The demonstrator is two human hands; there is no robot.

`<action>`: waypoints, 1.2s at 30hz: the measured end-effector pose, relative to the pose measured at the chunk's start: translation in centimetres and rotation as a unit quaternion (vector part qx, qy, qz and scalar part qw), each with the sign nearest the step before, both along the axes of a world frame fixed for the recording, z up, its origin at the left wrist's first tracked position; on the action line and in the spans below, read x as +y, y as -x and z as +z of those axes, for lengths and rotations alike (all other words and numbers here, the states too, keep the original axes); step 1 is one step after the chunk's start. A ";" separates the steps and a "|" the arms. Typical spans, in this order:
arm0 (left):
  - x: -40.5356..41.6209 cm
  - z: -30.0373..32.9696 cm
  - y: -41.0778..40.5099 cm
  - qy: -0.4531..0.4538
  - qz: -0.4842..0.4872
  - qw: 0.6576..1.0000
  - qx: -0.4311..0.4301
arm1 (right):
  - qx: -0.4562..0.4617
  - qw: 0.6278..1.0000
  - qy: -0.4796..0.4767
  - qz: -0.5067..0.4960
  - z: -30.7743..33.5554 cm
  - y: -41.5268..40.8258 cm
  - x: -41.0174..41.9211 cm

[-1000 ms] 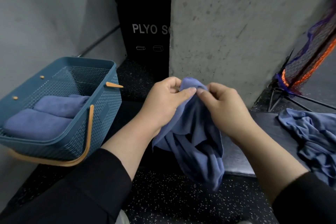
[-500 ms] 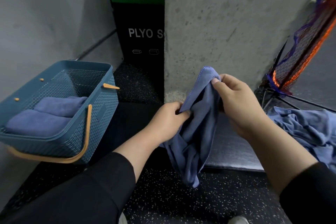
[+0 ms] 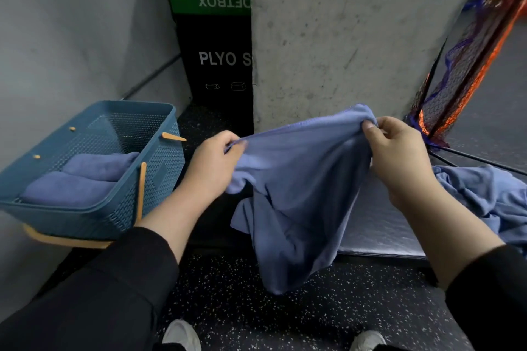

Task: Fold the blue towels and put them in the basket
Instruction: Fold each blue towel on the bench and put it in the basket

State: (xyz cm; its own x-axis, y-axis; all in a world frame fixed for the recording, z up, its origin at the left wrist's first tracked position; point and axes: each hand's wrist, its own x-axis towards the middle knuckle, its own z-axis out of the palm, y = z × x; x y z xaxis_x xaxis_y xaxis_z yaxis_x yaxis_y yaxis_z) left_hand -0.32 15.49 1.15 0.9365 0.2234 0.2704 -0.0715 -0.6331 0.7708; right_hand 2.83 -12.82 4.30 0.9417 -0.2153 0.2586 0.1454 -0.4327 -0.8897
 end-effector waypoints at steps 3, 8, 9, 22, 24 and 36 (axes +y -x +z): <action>1.2 1.3 1.0 -0.060 -0.075 0.995 0.033 | 0.008 0.996 -0.089 -0.007 0.4 0.5 -0.8; 3.4 0.6 1.1 -0.101 0.040 0.993 0.047 | 0.033 0.988 -0.154 -0.002 -0.4 0.9 -1.4; 3.3 0.3 1.0 -0.070 0.054 0.994 0.057 | 0.035 0.989 -0.145 -0.002 -0.7 0.8 -1.5; 0.7 0.5 -10.6 0.267 -0.051 0.961 0.037 | 0.038 0.996 0.055 0.062 -2.9 -10.5 -1.2; 0.5 -1.1 -11.9 0.165 -0.062 0.981 0.074 | 0.117 0.979 0.148 0.071 -3.8 -11.9 -0.9; -2.2 -13.8 -5.8 -0.361 -0.224 0.875 0.231 | 0.255 0.791 0.522 0.192 -16.6 -3.1 1.0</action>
